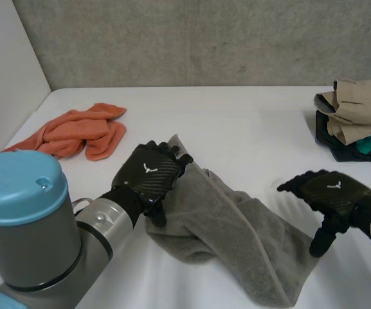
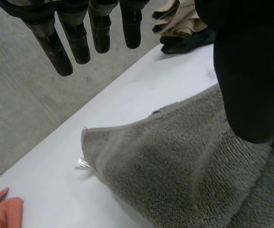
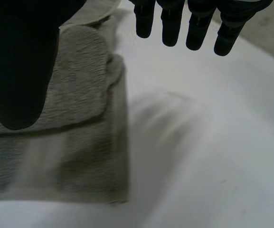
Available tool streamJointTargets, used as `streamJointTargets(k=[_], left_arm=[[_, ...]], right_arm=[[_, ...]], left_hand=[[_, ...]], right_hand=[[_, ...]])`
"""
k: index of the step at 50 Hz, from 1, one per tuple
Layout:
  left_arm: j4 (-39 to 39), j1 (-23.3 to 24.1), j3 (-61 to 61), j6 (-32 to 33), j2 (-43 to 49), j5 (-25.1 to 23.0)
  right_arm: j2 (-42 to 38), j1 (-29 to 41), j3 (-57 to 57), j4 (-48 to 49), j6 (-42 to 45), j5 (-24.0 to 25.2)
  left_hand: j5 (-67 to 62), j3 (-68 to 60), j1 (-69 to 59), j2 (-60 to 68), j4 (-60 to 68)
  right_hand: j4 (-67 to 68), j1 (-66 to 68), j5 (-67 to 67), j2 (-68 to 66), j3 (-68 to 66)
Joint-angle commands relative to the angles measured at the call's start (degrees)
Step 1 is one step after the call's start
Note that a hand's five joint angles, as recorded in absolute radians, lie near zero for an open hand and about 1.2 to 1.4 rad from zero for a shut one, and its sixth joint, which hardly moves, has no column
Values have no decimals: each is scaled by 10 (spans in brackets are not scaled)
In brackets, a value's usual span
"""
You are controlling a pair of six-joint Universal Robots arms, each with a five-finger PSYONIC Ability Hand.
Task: Fold the laundry.
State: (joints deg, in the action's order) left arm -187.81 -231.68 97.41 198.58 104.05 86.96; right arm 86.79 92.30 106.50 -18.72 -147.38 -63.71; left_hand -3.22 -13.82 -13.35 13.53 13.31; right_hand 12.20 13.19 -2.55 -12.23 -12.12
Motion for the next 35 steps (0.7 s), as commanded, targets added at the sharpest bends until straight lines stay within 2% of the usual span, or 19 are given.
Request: streamJointTargets(k=[1,5,11,16,22,26,29,33,34,35], left_arm=[[-4,-25,-66,26,76,-75],[0,-28,-148,74,136,-111],[18,-34,-294,152,239,-115],[71,-70,-426,206,338,-119],[125,-82,-546,227,436,-122],[167,-90,-588,228,470,-122],[188,-91,-601,228,479,-123],[191,-91,-597,227,478,-126],[191,-91,-596,226,473,-121],[191,-89,-595,226,470,-116]], right_arm=[[-4,30,34,67,-67,-2],[-10,54,56,118,-92,-12],[-16,82,79,142,-92,-27],[-13,96,85,141,-92,-29],[-2,97,96,141,-92,-27],[-2,97,102,142,-92,-28],[-2,97,104,142,-92,-28],[-2,96,102,142,-92,-31],[-1,95,101,142,-92,-33],[0,92,100,142,-92,-35]], left_hand=[[-24,-18,-22,21,23],[-24,-18,-22,21,23],[-41,-35,-39,37,40],[-73,-67,-71,69,72],[-93,-87,-91,90,92],[-126,-120,-125,123,125],[-208,-202,-207,205,208],[-511,-505,-509,508,510],[-666,-660,-665,663,665],[-668,-662,-666,665,667]], right_hand=[[-22,-32,25,22,21],[-22,-32,25,22,21],[-22,-32,25,22,21],[-22,-32,25,22,21],[-22,-32,25,22,21],[-22,-32,25,22,21],[-22,-32,25,22,21],[-22,-32,25,22,21],[-22,-32,25,22,21],[-22,-32,25,22,21]])
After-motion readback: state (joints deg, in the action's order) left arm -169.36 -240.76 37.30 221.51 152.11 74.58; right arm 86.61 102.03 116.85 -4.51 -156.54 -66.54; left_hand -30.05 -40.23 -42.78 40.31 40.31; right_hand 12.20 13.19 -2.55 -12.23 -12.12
